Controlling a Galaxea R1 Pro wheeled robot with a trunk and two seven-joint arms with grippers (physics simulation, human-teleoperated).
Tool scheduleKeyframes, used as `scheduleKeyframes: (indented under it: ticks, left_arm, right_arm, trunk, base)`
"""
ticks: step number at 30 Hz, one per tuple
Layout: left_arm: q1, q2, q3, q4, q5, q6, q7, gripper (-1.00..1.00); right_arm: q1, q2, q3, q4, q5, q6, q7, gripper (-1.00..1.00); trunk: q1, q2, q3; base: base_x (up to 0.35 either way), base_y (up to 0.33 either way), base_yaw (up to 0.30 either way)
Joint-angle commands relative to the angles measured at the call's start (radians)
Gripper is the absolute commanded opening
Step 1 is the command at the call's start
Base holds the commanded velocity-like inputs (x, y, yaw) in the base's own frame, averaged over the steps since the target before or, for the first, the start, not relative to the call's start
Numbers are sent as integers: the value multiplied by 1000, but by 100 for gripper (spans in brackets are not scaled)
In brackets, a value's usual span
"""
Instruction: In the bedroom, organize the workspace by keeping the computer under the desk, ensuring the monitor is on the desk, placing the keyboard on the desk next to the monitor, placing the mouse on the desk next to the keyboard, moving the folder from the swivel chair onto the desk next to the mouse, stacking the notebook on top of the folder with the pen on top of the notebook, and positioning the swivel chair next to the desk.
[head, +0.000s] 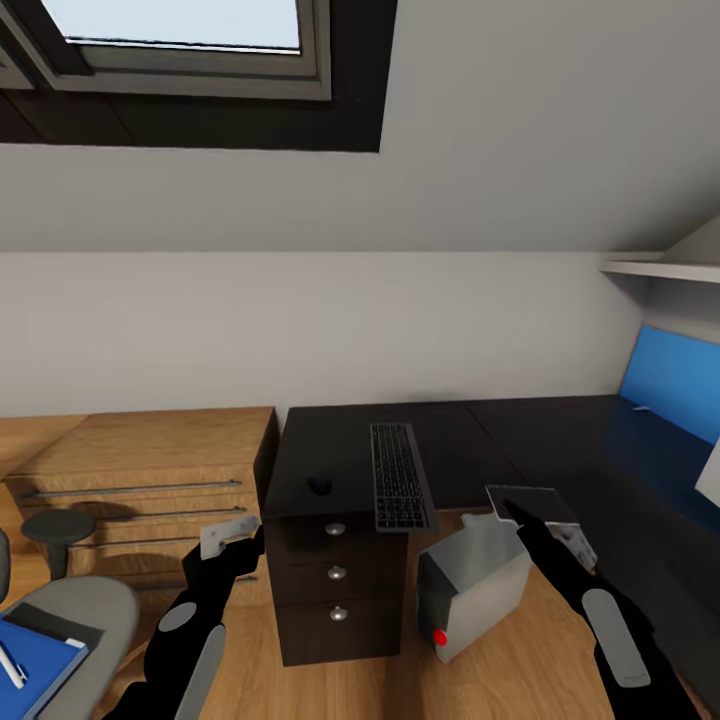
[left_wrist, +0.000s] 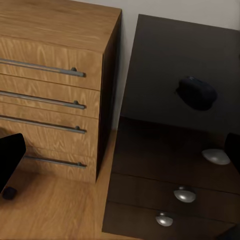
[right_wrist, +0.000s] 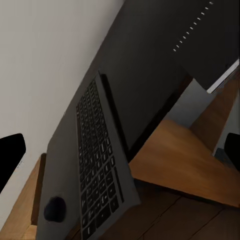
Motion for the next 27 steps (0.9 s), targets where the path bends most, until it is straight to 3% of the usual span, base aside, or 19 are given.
scheduleKeyframes:
  ticks: [1,2,4,6,7,8,13,19,20,21,27]
  left_arm:
    - [-1,0,-2,-1,10,3,9,100]
    - [-1,0,-2,-1,10,3,9,100]
    - [-1,-1,-5,-1,10,3,10,100]
    - [-1,-1,-5,-1,10,3,10,100]
    - [-1,-2,-6,-1,10,3,10,100]
    - [-1,-2,-6,-1,10,3,10,100]
    - [0,-2,-7,-1,10,3,10,100]
    - [0,-2,-7,-2,10,3,10,100]
    - [0,-2,-7,-2,10,3,10,100]
    - [0,-2,-7,-2,10,3,10,100]
    - [0,-2,-7,-2,10,3,10,100]
  right_arm:
    - [-1,2,-3,4,-6,-7,2,100]
    - [-1,5,-3,9,-6,-24,2,100]
    - [-1,61,-4,51,-13,-217,4,100]
    - [-1,80,-5,58,-14,-280,5,100]
    - [-1,107,-6,71,-15,-380,5,100]
    - [-1,112,-6,74,-16,-397,5,100]
    - [-1,124,-7,86,-65,-448,4,100]
    - [-1,122,-6,89,-212,-458,4,100]
    - [-1,120,-5,89,-270,-458,3,100]
    - [-1,120,-4,90,-296,-456,3,100]
    - [-1,119,-5,91,-345,-447,4,100]
  trunk:
    - [4,-8,-4]
    - [8,-15,-8]
    - [15,-29,-14]
    - [23,-43,-20]
    - [27,-50,-23]
    - [31,-57,-26]
    - [50,-92,-42]
    - [73,-134,-61]
    - [77,-141,-64]
    - [81,-148,-67]
    - [104,-190,-86]
  base:
    - [0,0,0]
    - [0,0,0]
    - [0,0,0]
    - [0,0,0]
    - [0,0,0]
    - [0,0,0]
    - [0,0,0]
    - [0,0,0]
    - [0,0,0]
    - [0,0,0]
    - [0,0,0]
